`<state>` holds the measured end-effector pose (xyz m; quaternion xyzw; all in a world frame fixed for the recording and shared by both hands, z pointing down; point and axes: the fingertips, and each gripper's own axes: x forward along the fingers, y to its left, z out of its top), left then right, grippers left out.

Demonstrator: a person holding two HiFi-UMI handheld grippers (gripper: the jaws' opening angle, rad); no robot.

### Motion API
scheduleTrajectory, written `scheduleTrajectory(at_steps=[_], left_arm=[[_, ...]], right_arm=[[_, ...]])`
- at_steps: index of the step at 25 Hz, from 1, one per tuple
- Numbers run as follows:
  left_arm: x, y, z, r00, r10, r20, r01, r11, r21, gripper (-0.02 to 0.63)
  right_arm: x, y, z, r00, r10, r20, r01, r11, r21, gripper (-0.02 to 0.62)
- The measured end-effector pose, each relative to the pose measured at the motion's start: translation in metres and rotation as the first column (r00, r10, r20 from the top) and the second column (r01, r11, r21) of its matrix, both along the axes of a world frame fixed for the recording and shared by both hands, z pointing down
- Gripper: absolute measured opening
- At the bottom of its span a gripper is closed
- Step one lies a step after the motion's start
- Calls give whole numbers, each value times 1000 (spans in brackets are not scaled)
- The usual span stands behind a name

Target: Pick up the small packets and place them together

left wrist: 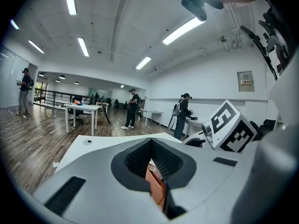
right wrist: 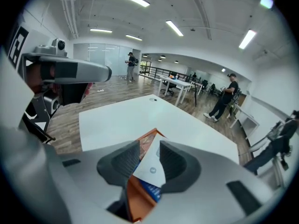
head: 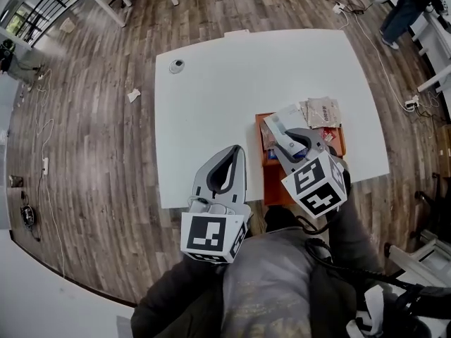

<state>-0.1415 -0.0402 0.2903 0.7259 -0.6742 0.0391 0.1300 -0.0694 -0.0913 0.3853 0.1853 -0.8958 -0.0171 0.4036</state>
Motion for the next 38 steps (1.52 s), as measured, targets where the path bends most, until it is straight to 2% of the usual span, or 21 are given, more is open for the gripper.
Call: scheduleTrajectory(at_steps=[6, 11, 14, 18, 24, 29, 38], left_arm=[[29, 6, -1, 997, 83, -1, -83, 996, 26, -2], [63, 8, 2, 984, 177, -13, -177, 984, 28, -2], [79, 10, 10, 974, 226, -29, -226, 974, 15, -2], [97, 10, 25, 959, 278, -56, -280, 960, -19, -2], [97, -1, 40, 955, 285, -79, -290, 955, -62, -2], [85, -15, 42, 961, 261, -91, -267, 961, -68, -2], [68, -26, 44, 966, 229, -118, -237, 970, -60, -2]], right_arm=[[36, 11, -4, 996, 86, 1, -86, 996, 28, 133], [76, 22, 1, 984, 179, -8, -179, 983, 25, 133], [98, 32, 14, 974, 223, -35, -222, 975, 8, 133], [122, 50, 52, 962, 246, -122, -255, 965, -65, 133], [138, 59, 96, 933, 215, -288, -262, 955, -137, 135], [143, 56, 121, 901, 146, -408, -241, 951, -194, 170], [146, 56, 137, 854, 52, -518, -230, 930, -287, 170]])
